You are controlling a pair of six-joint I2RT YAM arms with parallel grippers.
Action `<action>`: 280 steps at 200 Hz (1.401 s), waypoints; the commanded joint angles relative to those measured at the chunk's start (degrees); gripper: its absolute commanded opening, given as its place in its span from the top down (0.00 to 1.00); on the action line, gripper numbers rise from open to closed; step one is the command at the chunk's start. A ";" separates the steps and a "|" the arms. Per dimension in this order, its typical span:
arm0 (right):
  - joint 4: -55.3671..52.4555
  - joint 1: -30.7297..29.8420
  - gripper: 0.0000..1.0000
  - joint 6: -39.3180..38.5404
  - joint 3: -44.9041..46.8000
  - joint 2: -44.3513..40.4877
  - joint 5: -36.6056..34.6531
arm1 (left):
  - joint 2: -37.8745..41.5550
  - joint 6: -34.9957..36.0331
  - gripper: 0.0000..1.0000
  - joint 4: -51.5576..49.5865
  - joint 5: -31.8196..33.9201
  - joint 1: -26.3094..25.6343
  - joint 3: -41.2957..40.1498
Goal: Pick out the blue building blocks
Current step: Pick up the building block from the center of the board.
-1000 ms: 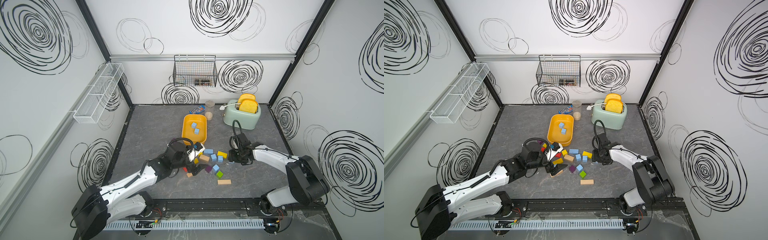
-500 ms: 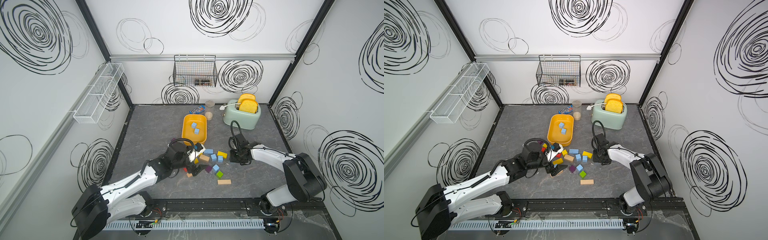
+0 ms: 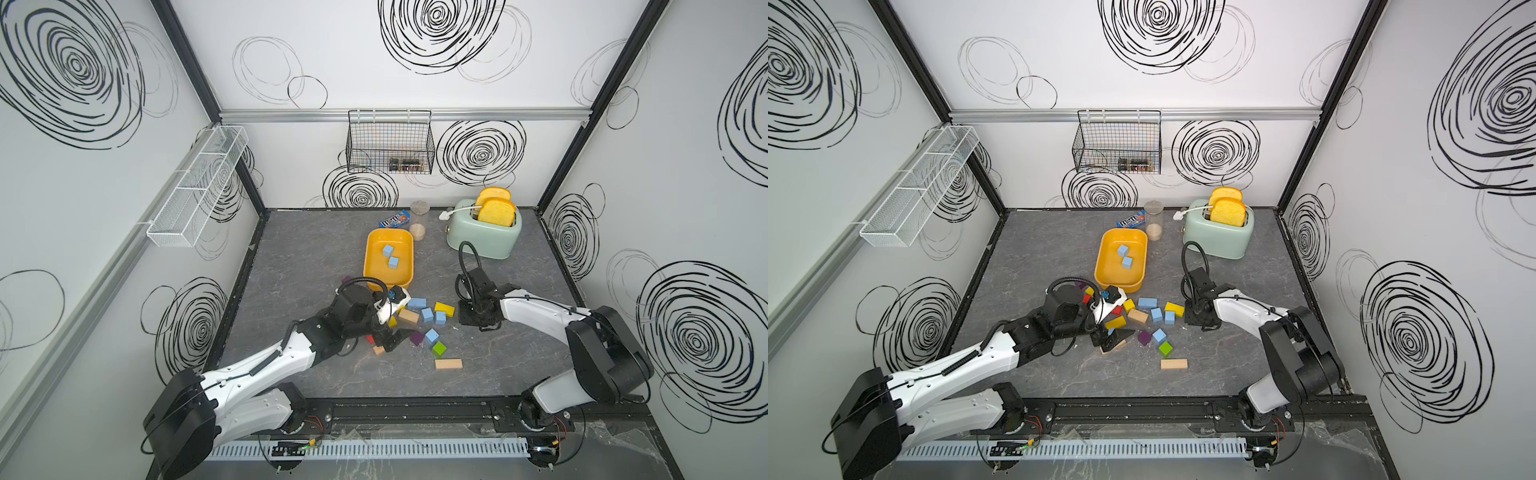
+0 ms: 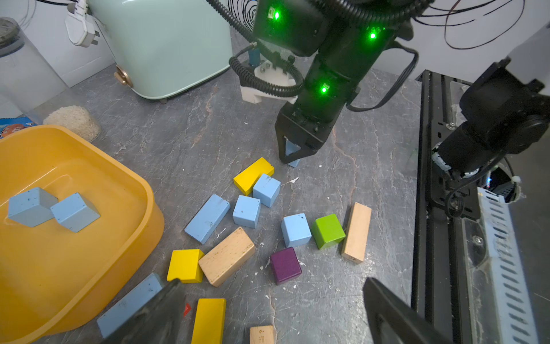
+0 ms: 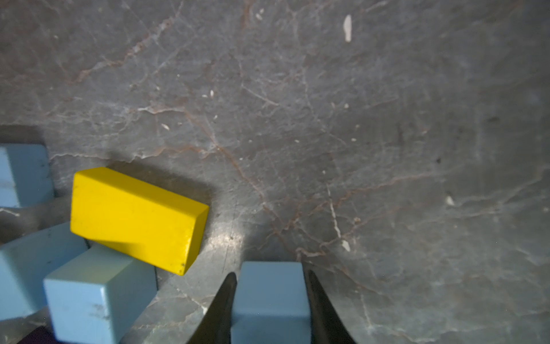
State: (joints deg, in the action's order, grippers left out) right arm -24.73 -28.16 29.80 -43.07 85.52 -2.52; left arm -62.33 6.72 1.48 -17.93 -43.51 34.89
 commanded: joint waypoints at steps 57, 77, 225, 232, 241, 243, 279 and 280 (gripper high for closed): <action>1.88 -0.81 0.98 -2.13 0.87 -14.12 0.77 | 1.45 0.93 0.04 3.08 0.70 0.44 0.38; 2.52 -0.77 1.00 -3.55 1.21 -18.36 1.26 | 2.18 0.03 0.04 3.46 1.48 0.55 0.61; 8.58 -0.83 1.00 -11.94 -8.17 -23.45 4.62 | 2.88 0.34 0.04 1.70 -5.16 15.10 8.94; 8.81 -0.79 1.00 -12.24 -9.42 -22.40 4.77 | 2.55 0.55 0.04 1.42 -5.63 16.11 9.50; 9.51 -0.80 1.00 -12.44 -10.80 -21.22 4.69 | 2.27 0.49 0.04 1.34 -6.01 17.53 9.96; 9.68 -0.83 1.00 -12.48 -11.05 -20.79 4.65 | 2.20 0.44 0.04 1.38 -6.11 17.81 10.07; 11.72 -0.83 1.00 -13.73 -16.63 -15.24 4.52 | 1.22 -2.53 0.04 5.17 -7.31 22.07 10.57; 11.76 -0.79 1.00 -13.77 -16.66 -15.09 4.58 | 1.23 -2.60 0.04 5.23 -7.34 22.15 10.56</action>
State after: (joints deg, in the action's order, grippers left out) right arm -16.19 -28.73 17.65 -56.34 67.94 2.00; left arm -60.36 5.74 3.14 -22.55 -23.57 43.86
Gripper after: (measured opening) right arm 0.326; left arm 0.960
